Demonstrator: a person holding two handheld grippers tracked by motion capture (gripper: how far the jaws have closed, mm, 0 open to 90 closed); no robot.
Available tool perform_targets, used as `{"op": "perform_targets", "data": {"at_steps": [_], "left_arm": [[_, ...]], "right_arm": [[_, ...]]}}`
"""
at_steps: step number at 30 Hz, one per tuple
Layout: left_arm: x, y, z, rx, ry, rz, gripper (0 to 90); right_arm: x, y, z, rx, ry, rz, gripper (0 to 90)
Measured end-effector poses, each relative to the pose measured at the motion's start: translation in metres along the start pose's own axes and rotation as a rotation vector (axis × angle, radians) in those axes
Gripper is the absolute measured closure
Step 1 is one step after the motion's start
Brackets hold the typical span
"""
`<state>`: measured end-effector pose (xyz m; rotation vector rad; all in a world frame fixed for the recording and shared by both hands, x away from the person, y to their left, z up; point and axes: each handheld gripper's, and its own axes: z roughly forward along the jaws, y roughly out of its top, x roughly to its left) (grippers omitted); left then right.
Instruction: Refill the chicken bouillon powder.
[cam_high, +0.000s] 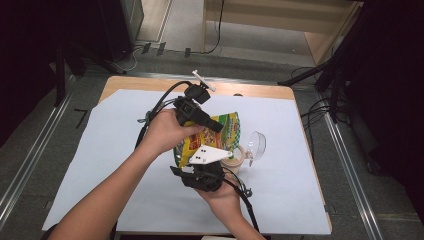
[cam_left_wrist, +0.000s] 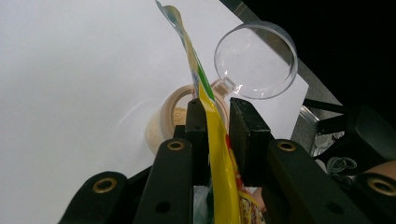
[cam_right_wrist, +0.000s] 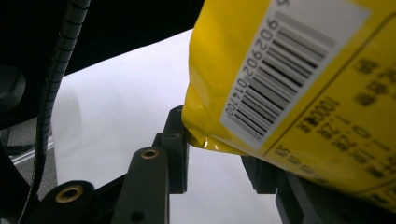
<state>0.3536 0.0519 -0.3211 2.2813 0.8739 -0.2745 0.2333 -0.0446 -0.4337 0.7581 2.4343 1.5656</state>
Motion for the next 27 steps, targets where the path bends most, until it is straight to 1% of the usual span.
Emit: {"op": "perform_targets", "data": {"at_steps": [7, 9, 14, 17, 18, 24, 27], "left_arm": [[-0.0003, 0.0016, -0.0004, 0.002, -0.001, 0.003, 78.6], [-0.0010, 0.0021, -0.0009, 0.003, -0.001, 0.007, 78.6], [-0.0009, 0.0027, 0.0012, 0.007, 0.005, 0.006, 78.5], [-0.0022, 0.0035, 0.0008, 0.003, 0.003, 0.008, 78.5], [-0.0030, 0.0040, 0.0007, 0.006, 0.009, 0.010, 78.5], [-0.0041, 0.0046, 0.0042, 0.022, 0.012, 0.013, 78.6], [-0.0043, 0.0043, 0.0046, 0.017, 0.010, 0.013, 78.6]], "right_arm": [[-0.0005, 0.0004, -0.0009, -0.004, -0.004, 0.004, 66.1], [0.0004, 0.0007, -0.0017, -0.014, -0.008, -0.001, 66.0], [-0.0009, 0.0005, -0.0009, -0.008, 0.002, 0.013, 66.2], [-0.0013, 0.0005, -0.0015, -0.008, -0.001, 0.012, 66.2], [-0.0012, 0.0006, -0.0019, -0.010, -0.002, 0.012, 66.2], [-0.0015, -0.0012, -0.0013, -0.013, 0.004, 0.033, 66.7], [-0.0018, -0.0025, -0.0006, -0.011, -0.003, 0.035, 66.9]]}}
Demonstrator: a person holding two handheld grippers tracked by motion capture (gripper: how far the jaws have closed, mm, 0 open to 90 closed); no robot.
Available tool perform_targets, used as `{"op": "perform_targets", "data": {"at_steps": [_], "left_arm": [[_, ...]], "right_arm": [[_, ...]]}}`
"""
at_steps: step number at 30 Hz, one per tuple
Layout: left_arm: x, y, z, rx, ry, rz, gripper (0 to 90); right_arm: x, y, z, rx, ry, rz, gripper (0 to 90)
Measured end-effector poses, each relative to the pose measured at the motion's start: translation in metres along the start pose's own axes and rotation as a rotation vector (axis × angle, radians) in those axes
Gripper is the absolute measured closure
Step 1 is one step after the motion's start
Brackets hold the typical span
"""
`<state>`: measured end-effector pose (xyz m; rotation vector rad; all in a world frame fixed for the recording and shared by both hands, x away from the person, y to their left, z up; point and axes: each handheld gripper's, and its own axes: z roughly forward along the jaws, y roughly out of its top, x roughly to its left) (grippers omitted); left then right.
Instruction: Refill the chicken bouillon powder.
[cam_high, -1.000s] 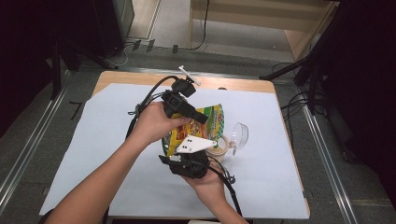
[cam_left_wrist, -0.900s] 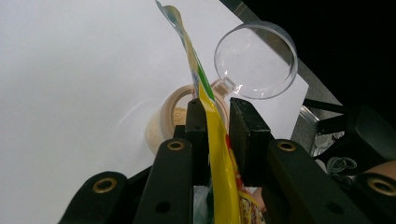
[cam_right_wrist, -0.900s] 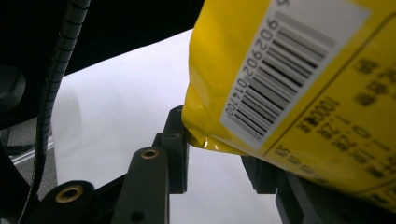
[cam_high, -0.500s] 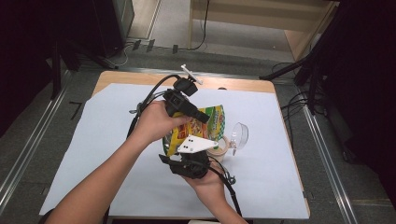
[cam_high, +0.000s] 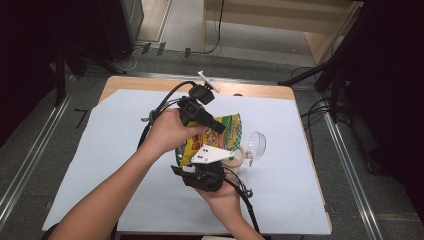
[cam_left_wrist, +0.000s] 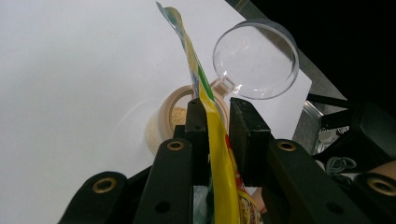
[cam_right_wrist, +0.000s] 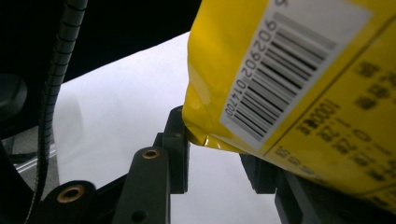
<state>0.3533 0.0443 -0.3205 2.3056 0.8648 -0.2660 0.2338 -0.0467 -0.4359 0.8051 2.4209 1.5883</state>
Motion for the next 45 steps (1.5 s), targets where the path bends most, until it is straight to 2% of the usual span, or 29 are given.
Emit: {"op": "perform_targets", "data": {"at_steps": [39, 45], "left_arm": [[0.0018, -0.0010, 0.0028, 0.002, -0.006, 0.000, 78.7], [0.0022, -0.0008, 0.0000, -0.013, -0.002, -0.002, 78.7]], "right_arm": [[-0.0008, -0.0019, 0.0020, 0.009, -0.006, 0.008, 67.1], [-0.0013, 0.0002, 0.0013, 0.005, -0.008, -0.002, 67.1]]}}
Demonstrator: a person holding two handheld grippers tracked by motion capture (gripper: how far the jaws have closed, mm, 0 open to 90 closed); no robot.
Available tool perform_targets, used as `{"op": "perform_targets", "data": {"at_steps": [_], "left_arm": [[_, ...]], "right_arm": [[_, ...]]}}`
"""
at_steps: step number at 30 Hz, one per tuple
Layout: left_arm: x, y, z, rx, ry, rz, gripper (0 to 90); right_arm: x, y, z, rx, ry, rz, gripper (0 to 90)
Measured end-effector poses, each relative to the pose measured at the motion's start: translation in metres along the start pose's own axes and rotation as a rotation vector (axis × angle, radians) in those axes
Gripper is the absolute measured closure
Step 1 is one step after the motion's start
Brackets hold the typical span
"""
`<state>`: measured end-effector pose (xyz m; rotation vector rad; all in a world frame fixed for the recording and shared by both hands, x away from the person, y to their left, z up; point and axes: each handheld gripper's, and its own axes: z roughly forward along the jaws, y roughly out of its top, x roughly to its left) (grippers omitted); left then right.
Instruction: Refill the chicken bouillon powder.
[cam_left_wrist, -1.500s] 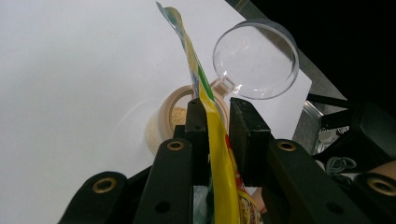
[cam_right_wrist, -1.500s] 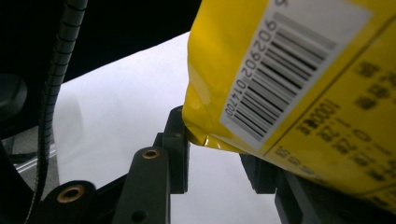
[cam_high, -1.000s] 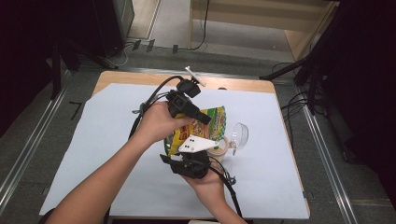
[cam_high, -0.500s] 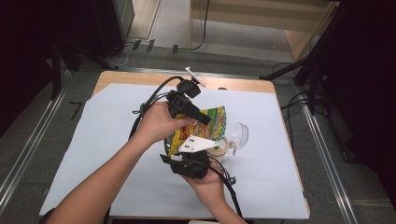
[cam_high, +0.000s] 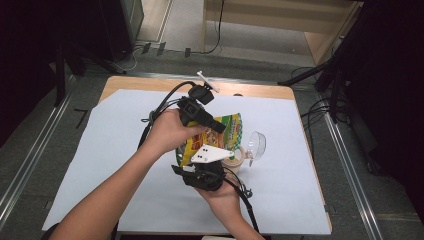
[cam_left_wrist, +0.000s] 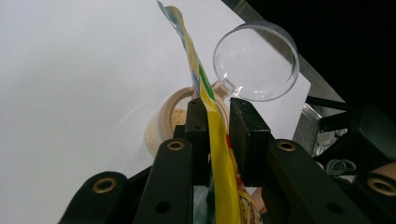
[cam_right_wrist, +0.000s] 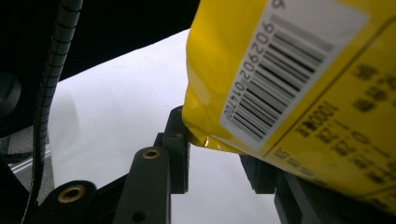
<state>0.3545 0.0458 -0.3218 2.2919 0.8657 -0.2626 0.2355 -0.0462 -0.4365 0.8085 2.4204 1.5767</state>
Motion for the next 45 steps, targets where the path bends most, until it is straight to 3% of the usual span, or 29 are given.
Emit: {"op": "perform_targets", "data": {"at_steps": [7, 45], "left_arm": [[-0.0005, 0.0014, -0.0041, -0.004, 0.018, 0.004, 78.6], [0.0028, 0.0016, 0.0025, 0.016, 0.012, -0.004, 78.7]], "right_arm": [[-0.0007, 0.0040, 0.0013, -0.004, 0.004, 0.002, 67.1], [-0.0031, 0.0011, 0.0022, 0.010, 0.008, 0.015, 67.0]]}}
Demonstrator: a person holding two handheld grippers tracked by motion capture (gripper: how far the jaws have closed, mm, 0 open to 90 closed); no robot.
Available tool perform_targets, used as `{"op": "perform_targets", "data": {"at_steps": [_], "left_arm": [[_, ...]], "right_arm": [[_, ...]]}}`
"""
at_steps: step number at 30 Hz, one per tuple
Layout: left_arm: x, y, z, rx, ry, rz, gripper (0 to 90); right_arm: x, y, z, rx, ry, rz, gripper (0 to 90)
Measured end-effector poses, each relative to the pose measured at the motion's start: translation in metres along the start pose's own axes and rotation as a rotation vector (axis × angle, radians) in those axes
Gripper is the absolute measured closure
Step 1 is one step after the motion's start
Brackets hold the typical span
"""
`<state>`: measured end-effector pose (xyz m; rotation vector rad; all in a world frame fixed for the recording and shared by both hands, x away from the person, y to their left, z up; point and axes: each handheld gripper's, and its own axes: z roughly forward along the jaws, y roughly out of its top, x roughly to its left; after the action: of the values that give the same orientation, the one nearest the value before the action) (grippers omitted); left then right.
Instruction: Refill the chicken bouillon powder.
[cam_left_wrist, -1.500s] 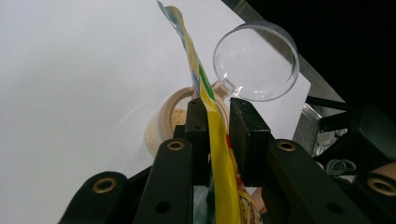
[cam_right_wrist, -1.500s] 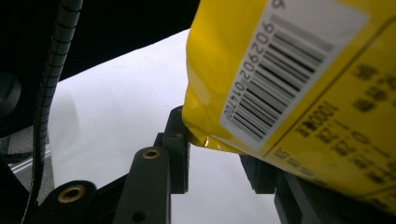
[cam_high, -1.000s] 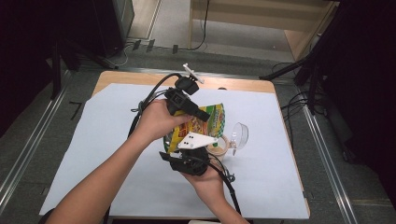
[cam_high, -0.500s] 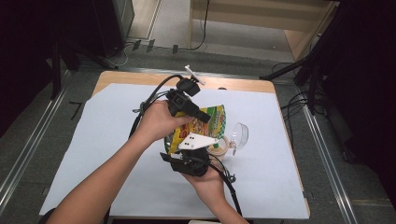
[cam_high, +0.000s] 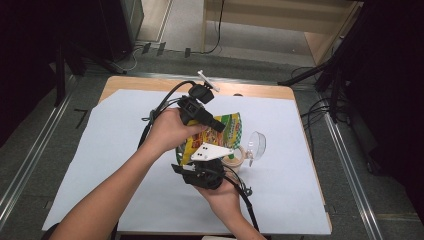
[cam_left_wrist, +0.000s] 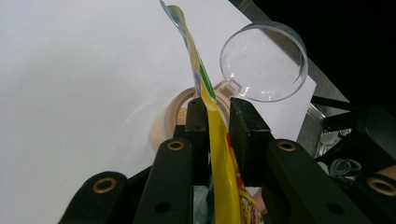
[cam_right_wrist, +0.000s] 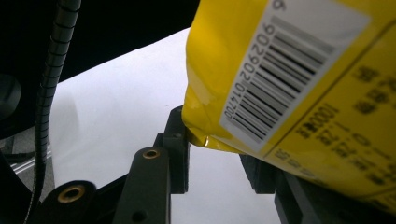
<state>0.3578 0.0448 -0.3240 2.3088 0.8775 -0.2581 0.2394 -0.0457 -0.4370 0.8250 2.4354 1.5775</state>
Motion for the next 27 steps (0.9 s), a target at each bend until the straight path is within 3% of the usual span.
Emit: {"op": "perform_targets", "data": {"at_steps": [27], "left_arm": [[0.0011, -0.0037, 0.0015, 0.008, -0.009, -0.004, 78.6]], "right_arm": [[0.0008, -0.0030, 0.0017, 0.012, -0.008, -0.009, 67.3]]}}
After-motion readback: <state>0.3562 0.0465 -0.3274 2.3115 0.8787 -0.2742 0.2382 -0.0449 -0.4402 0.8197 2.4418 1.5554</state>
